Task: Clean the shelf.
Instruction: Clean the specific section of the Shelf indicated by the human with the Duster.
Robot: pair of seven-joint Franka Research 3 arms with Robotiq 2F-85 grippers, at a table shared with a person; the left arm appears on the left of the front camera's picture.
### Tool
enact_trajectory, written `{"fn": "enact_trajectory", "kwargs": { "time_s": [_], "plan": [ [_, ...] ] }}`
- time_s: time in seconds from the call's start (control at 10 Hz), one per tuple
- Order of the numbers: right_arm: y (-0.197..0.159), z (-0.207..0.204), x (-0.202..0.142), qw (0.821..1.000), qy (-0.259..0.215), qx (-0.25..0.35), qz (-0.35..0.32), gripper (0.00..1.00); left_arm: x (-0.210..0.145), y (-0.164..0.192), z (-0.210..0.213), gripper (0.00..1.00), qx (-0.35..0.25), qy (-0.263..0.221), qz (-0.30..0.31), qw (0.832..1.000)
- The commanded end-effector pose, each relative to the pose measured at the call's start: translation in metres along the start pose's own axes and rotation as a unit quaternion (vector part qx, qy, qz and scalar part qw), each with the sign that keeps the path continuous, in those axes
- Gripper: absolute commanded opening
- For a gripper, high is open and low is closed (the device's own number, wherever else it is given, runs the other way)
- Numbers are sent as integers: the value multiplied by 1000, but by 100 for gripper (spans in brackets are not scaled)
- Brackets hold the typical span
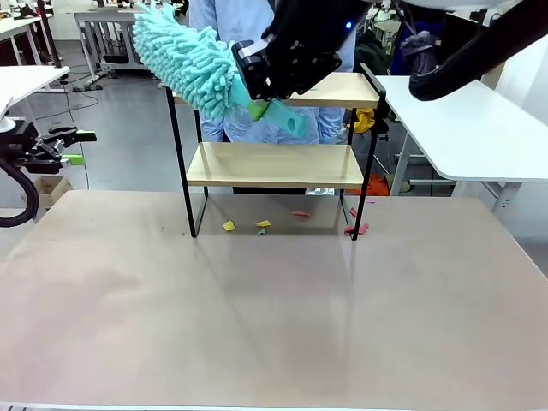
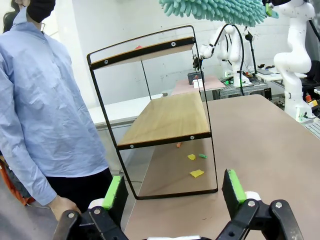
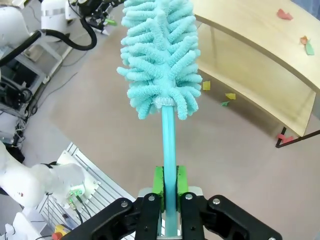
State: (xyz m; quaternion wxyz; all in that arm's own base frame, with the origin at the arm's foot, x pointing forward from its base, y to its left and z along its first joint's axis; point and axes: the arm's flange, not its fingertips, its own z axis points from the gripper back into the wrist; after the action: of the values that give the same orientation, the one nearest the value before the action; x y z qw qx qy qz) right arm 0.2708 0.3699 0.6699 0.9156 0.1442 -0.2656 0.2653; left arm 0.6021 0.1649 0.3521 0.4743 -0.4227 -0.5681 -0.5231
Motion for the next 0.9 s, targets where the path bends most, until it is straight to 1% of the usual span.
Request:
{"fn": "enact_trajectory", "kwargs": {
  "time_s": [0.0, 0.1, 0.2, 0.3, 0.4, 0.6, 0.8],
  "plan": [
    [-7, 6, -1, 1000, 0, 5, 14, 13, 2, -2, 0, 100, -3, 2, -7, 1000],
    [0, 0, 0, 1000, 0, 0, 0, 13, 2, -2, 0, 100, -3, 2, -7, 1000],
    [19, 0, 28, 998, -19, -53, -14, 13, 2, -2, 0, 100, -3, 2, -7, 1000],
    [33, -6, 51, 995, -21, -85, -39, 13, 2, -2, 0, 100, -3, 2, -7, 1000],
    [42, -15, 74, 993, -12, -102, -63, 13, 2, -2, 0, 100, -3, 2, -7, 1000],
    [55, -32, 108, 986, 13, -124, -114, 13, 2, -2, 0, 100, -3, 2, -7, 1000],
    [63, -50, 141, 979, 25, -139, -150, 13, 2, -2, 0, 100, -3, 2, -7, 1000]
  ]
}}
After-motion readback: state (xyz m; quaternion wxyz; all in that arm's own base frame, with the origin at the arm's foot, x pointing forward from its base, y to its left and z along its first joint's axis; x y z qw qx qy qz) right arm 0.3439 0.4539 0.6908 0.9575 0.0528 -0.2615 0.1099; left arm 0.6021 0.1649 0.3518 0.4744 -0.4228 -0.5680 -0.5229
